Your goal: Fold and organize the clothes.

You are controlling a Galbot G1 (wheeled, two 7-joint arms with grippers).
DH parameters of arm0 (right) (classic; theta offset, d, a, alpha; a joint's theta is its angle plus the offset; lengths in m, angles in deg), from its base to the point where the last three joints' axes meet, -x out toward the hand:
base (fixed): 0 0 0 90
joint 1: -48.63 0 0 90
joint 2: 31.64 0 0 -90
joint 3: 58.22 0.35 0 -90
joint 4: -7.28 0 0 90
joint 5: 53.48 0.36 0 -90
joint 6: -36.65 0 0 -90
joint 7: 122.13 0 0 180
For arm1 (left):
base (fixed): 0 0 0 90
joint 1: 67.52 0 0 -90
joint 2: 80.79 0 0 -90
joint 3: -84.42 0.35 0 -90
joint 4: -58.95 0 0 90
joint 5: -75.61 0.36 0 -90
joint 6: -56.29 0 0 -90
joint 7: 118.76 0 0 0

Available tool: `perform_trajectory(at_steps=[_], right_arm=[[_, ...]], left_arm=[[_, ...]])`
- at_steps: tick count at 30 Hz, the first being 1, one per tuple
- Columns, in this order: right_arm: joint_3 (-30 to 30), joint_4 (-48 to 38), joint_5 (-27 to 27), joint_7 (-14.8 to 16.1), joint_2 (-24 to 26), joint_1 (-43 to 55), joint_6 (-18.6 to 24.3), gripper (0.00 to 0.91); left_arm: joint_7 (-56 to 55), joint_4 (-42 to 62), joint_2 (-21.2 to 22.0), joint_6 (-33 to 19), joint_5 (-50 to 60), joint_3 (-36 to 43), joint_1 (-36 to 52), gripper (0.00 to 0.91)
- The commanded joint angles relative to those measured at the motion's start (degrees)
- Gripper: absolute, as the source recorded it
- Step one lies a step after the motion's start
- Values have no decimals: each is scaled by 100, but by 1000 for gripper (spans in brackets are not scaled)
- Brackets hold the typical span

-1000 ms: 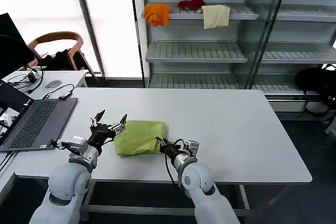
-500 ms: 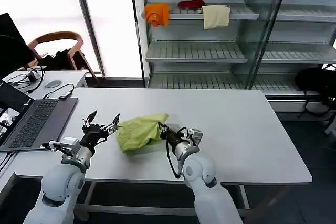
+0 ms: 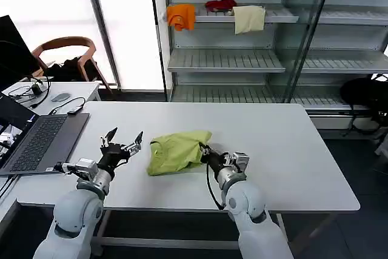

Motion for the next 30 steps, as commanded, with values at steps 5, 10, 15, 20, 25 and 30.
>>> perform_trajectory(at_steps=[5, 10, 15, 20, 25, 30], right_arm=[[121, -301, -1789, 59, 97, -127, -2, 907], [208, -260, -2321, 49, 274, -166, -1, 907], [383, -153, -2923, 235, 576, -296, -1, 907], [801, 23, -3080, 367, 922, -417, 11, 907], [1374, 350, -3224, 637, 1381, -492, 20, 907], [1967, 271, -2816, 1015, 1915, -524, 179, 907]], left_arm=[[3, -33, -13, -18, 8, 3, -91, 907], [2, -10, -1, -34, 10, 16, -91, 907], [0, 6, 38, -43, 13, 44, -77, 907], [3, -9, 71, -86, -25, 7, -125, 907], [112, -14, 89, -332, -219, -127, -262, 907], [292, 117, 11, -612, -328, -248, -307, 907]])
